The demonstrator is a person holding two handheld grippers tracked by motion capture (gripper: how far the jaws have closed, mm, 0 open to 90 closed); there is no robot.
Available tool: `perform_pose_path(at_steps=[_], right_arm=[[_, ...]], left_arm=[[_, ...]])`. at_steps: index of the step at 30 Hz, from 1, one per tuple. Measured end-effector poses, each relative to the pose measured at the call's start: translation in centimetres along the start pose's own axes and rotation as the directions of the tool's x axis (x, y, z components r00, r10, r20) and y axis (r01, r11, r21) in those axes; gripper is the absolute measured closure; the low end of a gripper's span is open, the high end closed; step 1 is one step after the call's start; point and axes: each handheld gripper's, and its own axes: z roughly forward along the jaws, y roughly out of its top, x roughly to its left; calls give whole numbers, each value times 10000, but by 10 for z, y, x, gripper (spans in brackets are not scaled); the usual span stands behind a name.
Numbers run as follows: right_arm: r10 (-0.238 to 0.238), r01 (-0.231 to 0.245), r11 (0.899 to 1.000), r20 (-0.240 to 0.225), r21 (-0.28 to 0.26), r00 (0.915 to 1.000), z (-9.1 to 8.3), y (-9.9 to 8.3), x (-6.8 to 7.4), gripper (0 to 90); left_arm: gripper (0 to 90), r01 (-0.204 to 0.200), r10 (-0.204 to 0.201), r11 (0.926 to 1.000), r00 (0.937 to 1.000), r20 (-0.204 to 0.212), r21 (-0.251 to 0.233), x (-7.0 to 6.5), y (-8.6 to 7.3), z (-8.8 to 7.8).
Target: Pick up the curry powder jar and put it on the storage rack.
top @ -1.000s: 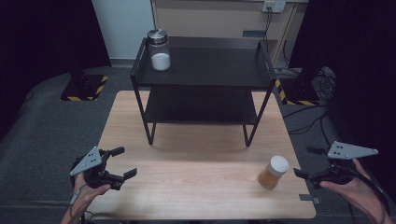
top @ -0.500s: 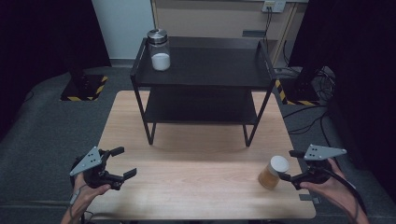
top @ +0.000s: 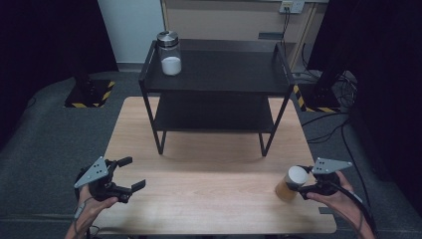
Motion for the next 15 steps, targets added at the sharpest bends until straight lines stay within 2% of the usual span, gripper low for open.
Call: perform_pose_path(at_steps=[3,6,15], right_arm=[[82,-80,9999,88,-149,9999,0,-3,1,339],[-12,12,10000,100,-4,9999,0,1,2,340],[-84,88,9999,-364,95,9993,0,15,-4,341]], left_arm=[[13,-34,34,10000,10000,-12,64,0,1,0],[13,-19,19,10000,10000,9,47,1,0,1],[11,-24,24,10000,10000,-67,15,0,0,0]])
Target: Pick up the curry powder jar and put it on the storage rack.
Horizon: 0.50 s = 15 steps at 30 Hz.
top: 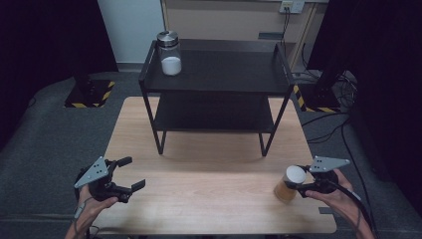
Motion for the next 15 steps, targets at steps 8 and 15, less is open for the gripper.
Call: perform_pose_path(at_steps=[8,15], right_arm=[[-566,562,9984,-771,-70,9954,-6,50,-6,341],[-902,887,9959,-1315,-171,9872,-13,95,-12,341]], left_arm=[[11,-64,64,10000,10000,12,48,-1,1,1],[11,-28,28,10000,10000,6,-5,0,0,0]])
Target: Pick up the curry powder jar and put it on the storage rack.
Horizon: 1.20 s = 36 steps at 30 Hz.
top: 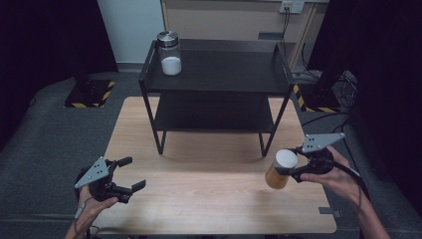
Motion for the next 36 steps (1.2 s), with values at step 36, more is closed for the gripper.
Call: perform_pose_path(at_steps=[36], right_arm=[[-731,704,9971,-1097,-279,9913,-11,192,-19,342]], left_arm=[[6,142,-144,9998,9997,-219,-132,-1,-3,-5]])
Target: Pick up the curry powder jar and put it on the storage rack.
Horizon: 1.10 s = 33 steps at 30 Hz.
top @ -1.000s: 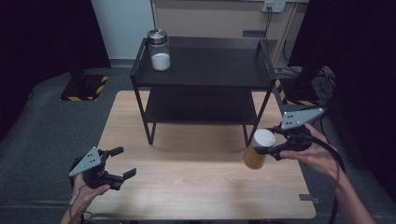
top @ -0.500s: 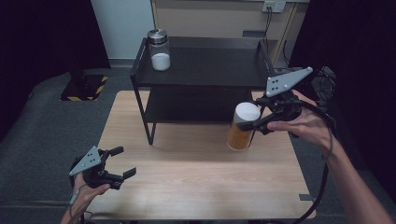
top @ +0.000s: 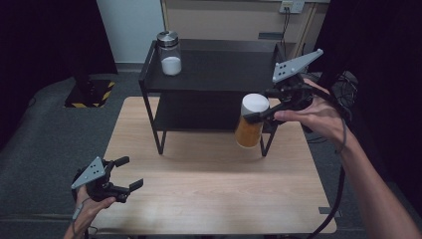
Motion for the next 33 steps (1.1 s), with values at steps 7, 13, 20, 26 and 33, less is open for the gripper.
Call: perform_pose_path(at_steps=[7,13,20,26,33], right_arm=[[102,-99,9999,464,-68,9989,-14,22,1,342],[52,-48,10000,911,-39,9958,-28,47,5,342],[221,-234,9997,1281,88,9915,-39,70,3,342],[462,-489,9987,1673,121,9848,-42,85,-4,342],[1007,-1079,9940,2388,174,9658,-38,100,-17,342]], left_arm=[[5,-24,24,10000,10000,54,-12,1,0,0],[3,25,-25,10000,10000,65,-29,1,-1,-1],[0,111,-111,9999,9999,-15,-89,1,-2,-2],[0,115,-115,9999,9999,3,-97,1,-2,-1],[0,109,-110,9999,9999,-25,-80,2,-2,-2]])
